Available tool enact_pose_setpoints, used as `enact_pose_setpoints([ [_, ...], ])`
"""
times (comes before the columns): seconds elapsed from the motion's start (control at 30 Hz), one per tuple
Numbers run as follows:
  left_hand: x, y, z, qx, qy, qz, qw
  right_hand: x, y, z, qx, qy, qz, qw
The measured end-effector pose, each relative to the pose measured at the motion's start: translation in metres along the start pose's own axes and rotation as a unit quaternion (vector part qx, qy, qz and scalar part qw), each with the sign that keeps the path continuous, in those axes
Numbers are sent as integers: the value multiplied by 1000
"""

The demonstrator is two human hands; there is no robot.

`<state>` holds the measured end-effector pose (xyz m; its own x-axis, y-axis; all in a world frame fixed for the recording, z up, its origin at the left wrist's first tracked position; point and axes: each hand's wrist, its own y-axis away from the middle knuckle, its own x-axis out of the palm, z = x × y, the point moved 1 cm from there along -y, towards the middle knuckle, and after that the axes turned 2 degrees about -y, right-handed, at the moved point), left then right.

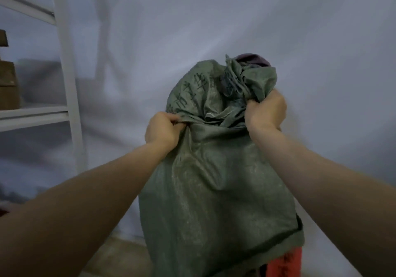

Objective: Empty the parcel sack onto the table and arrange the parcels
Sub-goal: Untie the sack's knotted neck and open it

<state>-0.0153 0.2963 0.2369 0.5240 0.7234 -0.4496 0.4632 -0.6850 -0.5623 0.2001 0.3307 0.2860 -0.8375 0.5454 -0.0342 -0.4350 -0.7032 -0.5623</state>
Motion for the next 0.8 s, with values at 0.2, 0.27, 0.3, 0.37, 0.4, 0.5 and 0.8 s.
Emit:
enact_pose_setpoints([
  [0.2,25,15,16,-68,-15,127,989,-10,3,-29,24,45,30,998],
  [0.27,26,11,11,-78,10,108,991,-13,0,-30,34,37,22,999],
  [0.3,27,10,9,-89,28,96,991,-14,-1,-30,41,30,19,999],
  [0.37,25,8,7,-114,73,62,989,-12,-1,-28,55,5,16,998],
  [0.4,23,4,5,-122,99,42,987,-9,-2,-26,61,-14,14,998],
  [0.5,9,-14,-10,-130,188,-17,973,0,-8,-10,65,-101,4,993],
  [0.8,5,-8,35,-127,121,46,983,13,0,-19,55,-81,41,994],
])
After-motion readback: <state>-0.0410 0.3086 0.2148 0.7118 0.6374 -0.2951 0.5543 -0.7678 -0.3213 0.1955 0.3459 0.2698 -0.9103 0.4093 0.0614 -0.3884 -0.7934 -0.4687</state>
